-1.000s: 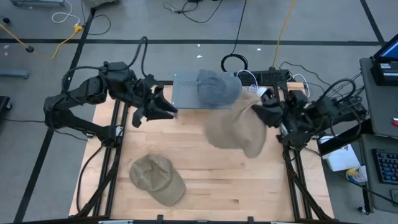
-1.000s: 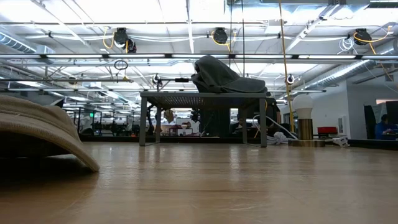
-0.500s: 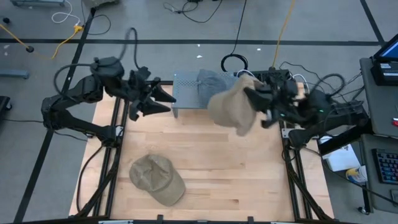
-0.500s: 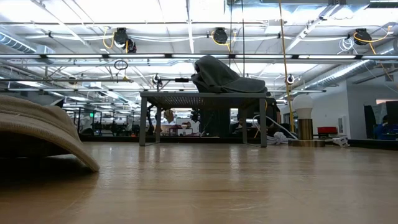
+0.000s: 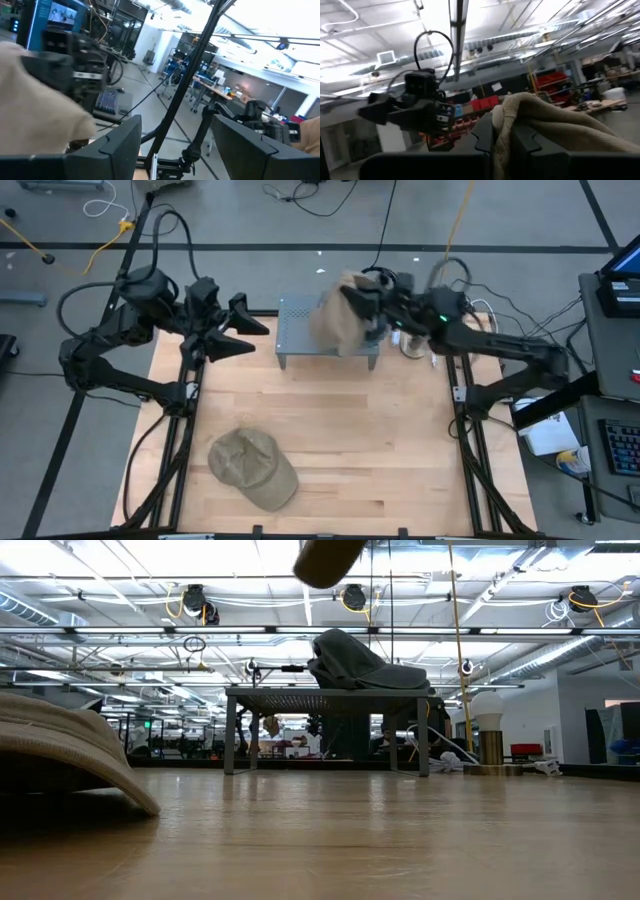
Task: Pick & Place hat
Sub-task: Put the top brown cap on the shelf
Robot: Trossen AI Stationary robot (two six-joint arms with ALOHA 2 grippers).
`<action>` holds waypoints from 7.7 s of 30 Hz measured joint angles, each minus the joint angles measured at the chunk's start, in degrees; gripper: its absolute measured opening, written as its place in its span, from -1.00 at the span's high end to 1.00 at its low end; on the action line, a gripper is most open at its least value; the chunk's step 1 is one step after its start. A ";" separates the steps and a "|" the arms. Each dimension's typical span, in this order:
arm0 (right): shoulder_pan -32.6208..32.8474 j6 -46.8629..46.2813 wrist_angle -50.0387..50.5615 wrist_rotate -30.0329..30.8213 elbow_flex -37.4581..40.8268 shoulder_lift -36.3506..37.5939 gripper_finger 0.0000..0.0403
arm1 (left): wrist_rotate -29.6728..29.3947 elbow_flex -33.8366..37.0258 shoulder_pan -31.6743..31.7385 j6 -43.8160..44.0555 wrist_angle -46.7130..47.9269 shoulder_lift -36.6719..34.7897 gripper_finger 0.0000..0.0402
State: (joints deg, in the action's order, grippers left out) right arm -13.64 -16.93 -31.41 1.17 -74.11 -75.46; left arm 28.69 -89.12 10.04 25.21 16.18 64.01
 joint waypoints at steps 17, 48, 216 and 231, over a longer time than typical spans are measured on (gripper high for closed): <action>-10.95 -6.40 5.89 -14.77 -27.11 -31.19 0.93 | 0.00 0.00 0.00 -0.63 0.22 0.04 -0.26; -12.62 -10.40 36.58 -9.66 -27.53 -31.82 0.93 | -0.02 0.00 0.00 -1.53 0.33 0.11 -0.26; -9.50 40.88 69.34 -4.37 -27.47 7.78 0.01 | -62.66 2.98 24.45 32.69 51.85 13.53 0.91; -9.50 40.15 65.72 -4.42 -27.47 7.91 0.01 | -71.14 1.66 12.51 53.14 39.52 22.13 0.91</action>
State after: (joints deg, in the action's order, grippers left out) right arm -23.14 23.22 34.31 -3.25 -101.58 -67.55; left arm -42.45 -87.46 22.55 78.35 55.70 86.14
